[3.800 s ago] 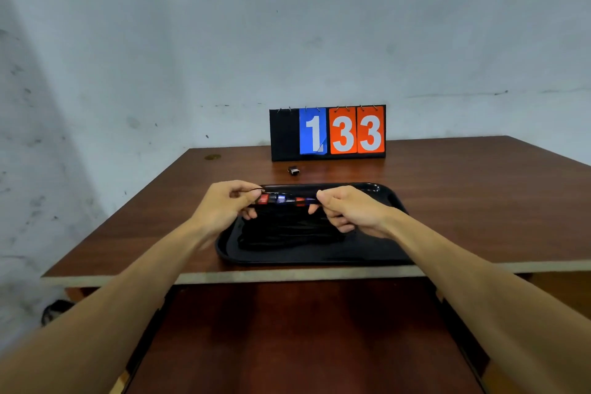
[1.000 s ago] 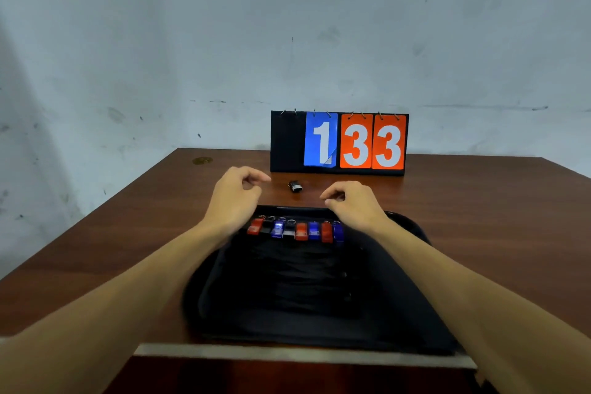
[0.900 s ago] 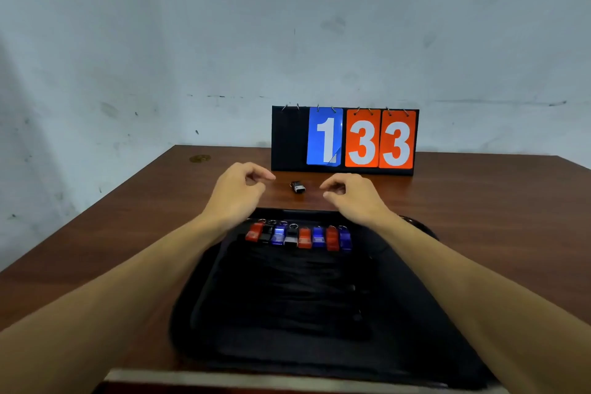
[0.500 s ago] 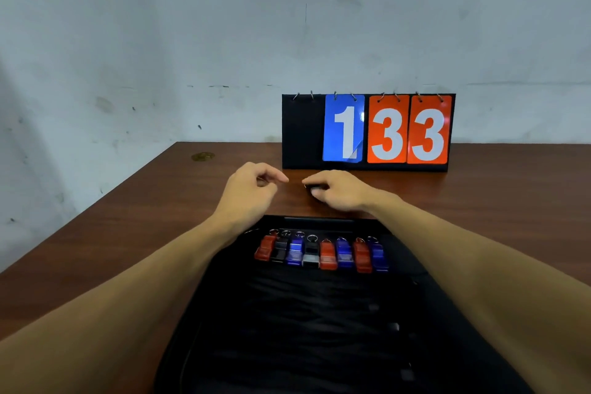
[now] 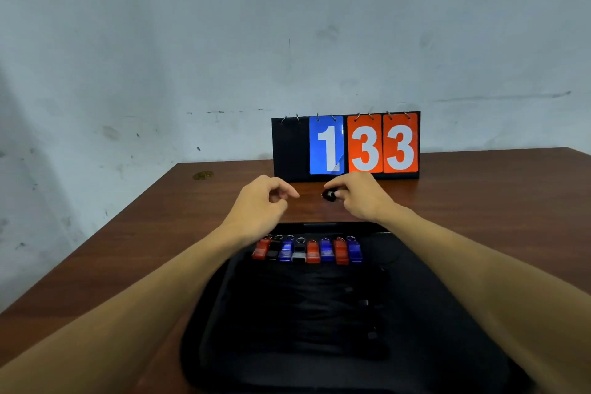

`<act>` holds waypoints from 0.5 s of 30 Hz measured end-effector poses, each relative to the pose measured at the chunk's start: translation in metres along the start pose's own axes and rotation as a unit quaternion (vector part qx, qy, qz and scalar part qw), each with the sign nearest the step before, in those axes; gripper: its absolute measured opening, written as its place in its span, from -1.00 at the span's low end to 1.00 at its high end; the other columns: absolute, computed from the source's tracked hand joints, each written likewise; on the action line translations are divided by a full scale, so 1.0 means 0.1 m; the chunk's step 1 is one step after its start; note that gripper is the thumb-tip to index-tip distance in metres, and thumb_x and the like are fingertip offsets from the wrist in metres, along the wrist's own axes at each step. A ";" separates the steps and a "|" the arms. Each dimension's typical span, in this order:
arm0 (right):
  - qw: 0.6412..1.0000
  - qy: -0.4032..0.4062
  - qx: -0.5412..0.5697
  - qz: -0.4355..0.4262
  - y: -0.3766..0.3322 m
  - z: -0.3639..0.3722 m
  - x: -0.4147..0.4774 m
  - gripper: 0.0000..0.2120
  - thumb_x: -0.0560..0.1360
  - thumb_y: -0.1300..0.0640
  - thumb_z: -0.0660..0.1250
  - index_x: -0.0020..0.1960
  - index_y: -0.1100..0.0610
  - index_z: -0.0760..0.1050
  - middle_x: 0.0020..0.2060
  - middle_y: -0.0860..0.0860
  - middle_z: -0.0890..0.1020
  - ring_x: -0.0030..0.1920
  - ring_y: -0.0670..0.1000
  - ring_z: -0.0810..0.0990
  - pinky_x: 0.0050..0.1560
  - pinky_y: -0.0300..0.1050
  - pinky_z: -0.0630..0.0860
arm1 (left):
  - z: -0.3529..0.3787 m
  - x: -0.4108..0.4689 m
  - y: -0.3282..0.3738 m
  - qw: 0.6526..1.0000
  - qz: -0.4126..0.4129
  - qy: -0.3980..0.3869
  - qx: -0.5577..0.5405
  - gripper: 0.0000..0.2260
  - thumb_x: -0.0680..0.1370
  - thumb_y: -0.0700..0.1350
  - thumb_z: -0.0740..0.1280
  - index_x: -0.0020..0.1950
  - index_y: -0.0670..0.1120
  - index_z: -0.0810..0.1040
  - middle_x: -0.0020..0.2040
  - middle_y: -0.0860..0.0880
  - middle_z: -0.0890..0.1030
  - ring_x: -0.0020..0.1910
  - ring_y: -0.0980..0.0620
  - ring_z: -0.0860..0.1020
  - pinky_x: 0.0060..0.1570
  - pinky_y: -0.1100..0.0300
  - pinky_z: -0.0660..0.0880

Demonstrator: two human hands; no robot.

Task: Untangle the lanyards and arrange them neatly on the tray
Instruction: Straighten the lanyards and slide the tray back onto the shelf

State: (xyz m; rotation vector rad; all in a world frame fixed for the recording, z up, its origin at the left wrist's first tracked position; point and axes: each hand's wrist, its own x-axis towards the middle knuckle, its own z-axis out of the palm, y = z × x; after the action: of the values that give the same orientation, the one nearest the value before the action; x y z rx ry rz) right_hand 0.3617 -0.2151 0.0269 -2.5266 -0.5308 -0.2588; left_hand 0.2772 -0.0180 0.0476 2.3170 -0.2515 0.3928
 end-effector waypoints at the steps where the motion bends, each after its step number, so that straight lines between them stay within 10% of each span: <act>1: 1.000 0.006 0.006 -0.002 0.00 -0.08 -0.09 -0.68 0.57 0.32 0.23 0.28 0.15 0.52 0.23 0.12 0.56 0.29 0.08 0.48 0.27 -0.10 0.44 | 0.00 -0.03 0.06 1.000 0.006 -0.010 0.007 -0.75 0.50 -0.30 0.25 -0.02 0.00 0.62 -0.02 0.01 0.52 -0.08 0.14 0.49 -0.13 0.41 0.37; 15: 0.999 -0.019 0.029 -0.021 0.19 -0.53 -1.23 -0.66 0.53 0.20 0.33 0.29 0.10 0.48 0.18 0.01 0.60 0.16 -0.07 0.56 0.18 -0.25 0.48 | 0.35 -0.36 0.66 0.980 0.045 -0.159 0.110 -0.81 0.53 -0.13 0.33 0.14 0.00 0.55 0.13 0.04 0.49 0.14 0.09 0.47 0.14 0.25 0.39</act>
State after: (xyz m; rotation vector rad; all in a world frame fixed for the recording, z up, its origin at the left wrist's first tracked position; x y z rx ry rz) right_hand 0.2550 -0.2978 0.0273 -2.4697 -0.5990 -0.2078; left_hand 0.2308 -0.0866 0.0552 2.5887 -0.4935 0.0935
